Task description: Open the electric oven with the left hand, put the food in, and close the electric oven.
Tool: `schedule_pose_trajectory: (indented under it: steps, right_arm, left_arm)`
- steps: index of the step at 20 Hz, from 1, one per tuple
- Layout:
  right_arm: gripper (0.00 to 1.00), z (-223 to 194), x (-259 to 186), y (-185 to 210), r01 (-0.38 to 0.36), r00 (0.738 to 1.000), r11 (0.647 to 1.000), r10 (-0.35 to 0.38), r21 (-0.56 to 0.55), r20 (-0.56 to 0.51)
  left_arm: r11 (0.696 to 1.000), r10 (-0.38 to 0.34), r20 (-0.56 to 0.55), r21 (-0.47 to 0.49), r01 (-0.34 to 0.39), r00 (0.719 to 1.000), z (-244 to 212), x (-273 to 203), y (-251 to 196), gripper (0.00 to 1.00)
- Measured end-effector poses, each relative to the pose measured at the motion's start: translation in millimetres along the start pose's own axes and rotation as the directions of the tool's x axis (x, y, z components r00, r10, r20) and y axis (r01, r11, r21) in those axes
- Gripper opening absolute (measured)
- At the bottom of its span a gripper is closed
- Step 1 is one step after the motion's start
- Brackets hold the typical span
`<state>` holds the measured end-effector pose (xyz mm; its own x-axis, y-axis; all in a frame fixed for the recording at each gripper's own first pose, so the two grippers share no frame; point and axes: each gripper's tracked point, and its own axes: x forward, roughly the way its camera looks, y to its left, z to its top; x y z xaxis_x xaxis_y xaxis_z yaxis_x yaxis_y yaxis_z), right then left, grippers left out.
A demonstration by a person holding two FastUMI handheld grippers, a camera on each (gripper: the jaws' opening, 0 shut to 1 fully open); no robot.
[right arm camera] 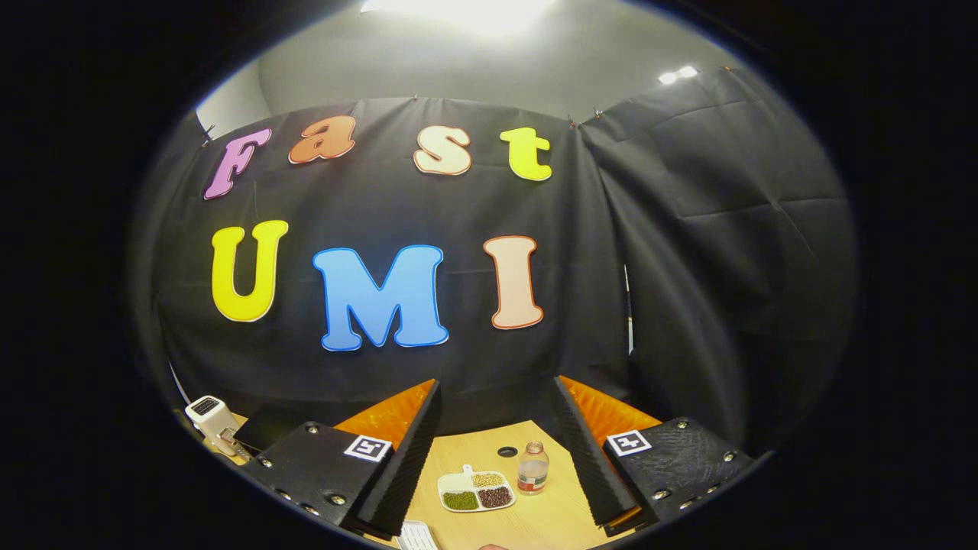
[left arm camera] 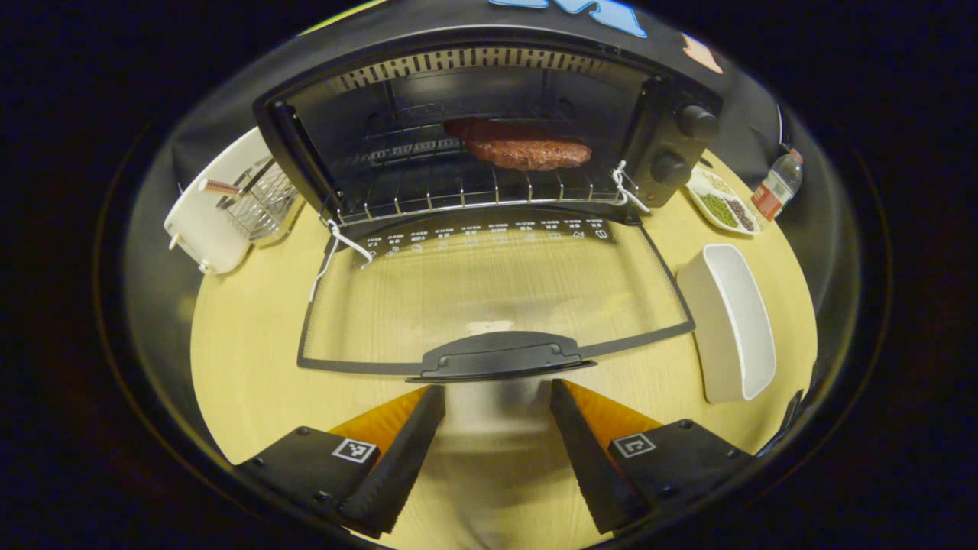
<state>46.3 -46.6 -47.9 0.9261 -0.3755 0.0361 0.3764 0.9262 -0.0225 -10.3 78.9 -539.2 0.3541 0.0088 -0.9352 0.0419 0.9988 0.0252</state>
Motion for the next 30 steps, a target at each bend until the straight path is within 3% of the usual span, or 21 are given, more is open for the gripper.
schedule_pose_trajectory:
  steps: [11,14,15,16,17,19,20,22,23,24,25,26,30]
  right_arm:
    - [0.87,-1,-4,7,-0.016,1.0,1.0,0.016,-0.017,-0.01]
    - [0.87,1,-7,10,-0.032,0.999,0.999,0.032,-0.005,-0.006]
    - [0.87,2,-8,12,-0.039,0.999,0.999,0.039,0.001,-0.003]
    - [0.87,2,-8,12,-0.04,0.999,0.999,0.04,0.004,0.0]
    - [0.87,2,-9,12,-0.042,0.999,0.999,0.042,0.003,0.002]
    - [0.87,2,-8,16,-0.052,0.999,0.999,0.052,0.004,0.001]
    - [0.87,2,-8,17,-0.057,0.998,0.998,0.057,0.004,0.001]
    - [0.87,2,-9,22,-0.07,0.998,0.998,0.07,0.004,0.0]
    - [0.87,2,-9,25,-0.077,0.997,0.997,0.078,0.01,-0.003]
    - [0.87,3,-10,27,-0.086,0.996,0.996,0.086,0.022,-0.004]
    - [0.87,4,-10,30,-0.092,0.996,0.995,0.092,0.034,-0.004]
    - [0.87,3,-9,31,-0.096,0.995,0.995,0.096,0.041,-0.005]
    - [0.87,6,-11,30,-0.104,0.995,0.994,0.104,0.042,-0.004]
  left_arm:
    - [0.999,-0.026,-0.083,-0.036,0.023,0.996,2,1,-1,0.96]
    - [0.999,-0.035,-0.063,-0.025,0.033,0.997,4,-5,-1,1.0]
    - [0.999,-0.042,-0.058,-0.032,0.04,0.997,5,-8,-1,0.96]
    - [0.998,-0.047,-0.05,-0.033,0.045,0.998,6,-12,-1,1.0]
    - [0.998,-0.05,-0.039,-0.029,0.049,0.998,7,-15,-1,0.96]
    - [0.998,-0.054,-0.018,-0.031,0.054,0.998,9,-22,-1,1.0]
    - [0.998,-0.057,-0.009,-0.036,0.057,0.998,10,-25,-2,0.96]
    - [0.997,-0.065,0.014,-0.042,0.065,0.998,15,-34,-2,1.0]
    - [0.997,-0.069,0.027,-0.043,0.07,0.997,16,-37,-2,0.96]
    - [0.996,-0.073,0.039,-0.045,0.075,0.997,17,-41,-2,1.0]
    - [0.996,-0.075,0.052,-0.048,0.077,0.996,20,-45,-2,0.96]
    - [0.996,-0.075,0.063,-0.047,0.078,0.995,22,-49,-2,1.0]
    - [0.996,-0.069,0.107,-0.041,0.074,0.992,32,-59,0,0.96]
